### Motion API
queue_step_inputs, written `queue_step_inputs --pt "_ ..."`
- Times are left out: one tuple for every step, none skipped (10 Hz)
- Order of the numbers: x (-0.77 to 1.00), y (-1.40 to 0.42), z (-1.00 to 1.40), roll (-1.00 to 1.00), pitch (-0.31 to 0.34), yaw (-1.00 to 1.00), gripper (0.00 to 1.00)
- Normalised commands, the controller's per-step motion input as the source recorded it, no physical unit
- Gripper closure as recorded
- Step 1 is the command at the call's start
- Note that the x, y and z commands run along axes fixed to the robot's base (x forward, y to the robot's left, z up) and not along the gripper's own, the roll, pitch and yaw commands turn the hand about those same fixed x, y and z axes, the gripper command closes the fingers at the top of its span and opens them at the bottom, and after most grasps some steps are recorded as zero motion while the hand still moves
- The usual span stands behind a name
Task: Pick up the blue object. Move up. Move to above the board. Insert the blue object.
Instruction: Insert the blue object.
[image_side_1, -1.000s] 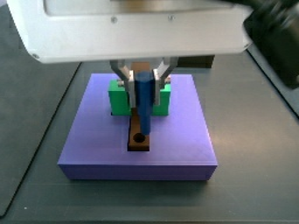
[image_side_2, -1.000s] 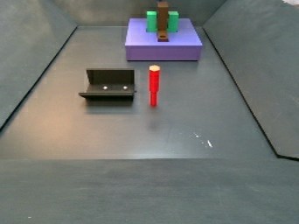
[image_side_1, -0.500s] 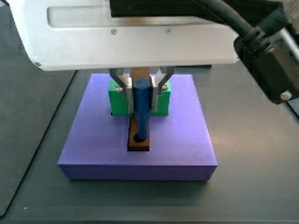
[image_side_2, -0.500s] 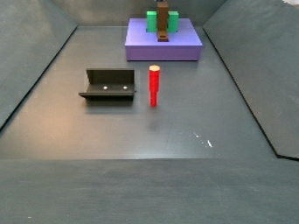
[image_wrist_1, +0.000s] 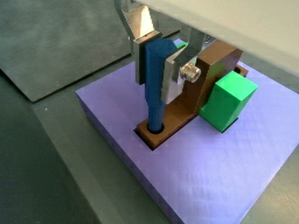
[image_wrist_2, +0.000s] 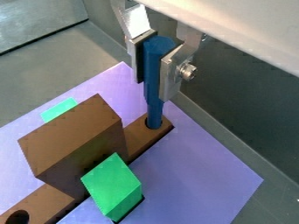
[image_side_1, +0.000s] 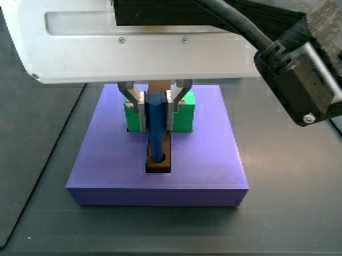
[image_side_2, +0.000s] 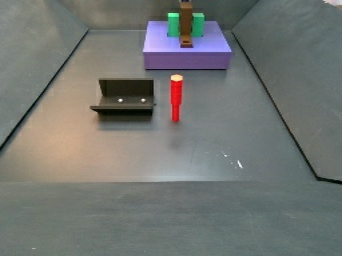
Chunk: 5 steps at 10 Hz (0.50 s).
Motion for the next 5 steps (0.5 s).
queue_step_inputs --pt "0.24 0.00 -0.18 -0.07 0.054 0.13 1.00" --pt "0.18 0.00 -0.20 -0.08 0.044 0.11 1.00" --pt "0.12 0.00 -0.24 -0.09 0.043 0.09 1.00" --pt "0.02 0.00 -0.35 -0.09 0.043 0.08 1.00" --pt "0.00 0.00 -0.38 -0.08 0.064 0.04 1.00"
